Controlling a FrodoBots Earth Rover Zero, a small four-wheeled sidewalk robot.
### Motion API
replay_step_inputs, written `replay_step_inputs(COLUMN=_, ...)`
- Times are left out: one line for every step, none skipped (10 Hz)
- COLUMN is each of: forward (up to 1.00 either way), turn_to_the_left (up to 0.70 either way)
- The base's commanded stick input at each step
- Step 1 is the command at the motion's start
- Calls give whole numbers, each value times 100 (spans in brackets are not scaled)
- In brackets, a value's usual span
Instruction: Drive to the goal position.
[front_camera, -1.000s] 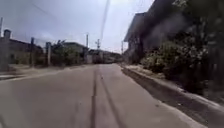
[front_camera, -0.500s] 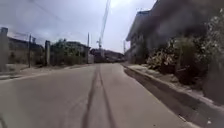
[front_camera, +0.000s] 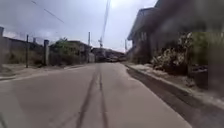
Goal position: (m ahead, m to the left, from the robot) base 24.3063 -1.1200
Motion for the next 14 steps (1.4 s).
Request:
replay_step_inputs(forward=100, turn_to_the_left=0)
replay_step_inputs(forward=100, turn_to_the_left=0)
replay_step_inputs(forward=100, turn_to_the_left=0)
replay_step_inputs(forward=100, turn_to_the_left=0)
replay_step_inputs(forward=100, turn_to_the_left=0)
replay_step_inputs(forward=100, turn_to_the_left=0)
replay_step_inputs(forward=100, turn_to_the_left=0)
replay_step_inputs(forward=100, turn_to_the_left=0)
replay_step_inputs(forward=100, turn_to_the_left=0)
replay_step_inputs(forward=100, turn_to_the_left=0)
replay_step_inputs(forward=100, turn_to_the_left=0)
replay_step_inputs(forward=100, turn_to_the_left=-4)
replay_step_inputs(forward=100, turn_to_the_left=-40)
replay_step_inputs(forward=100, turn_to_the_left=-40)
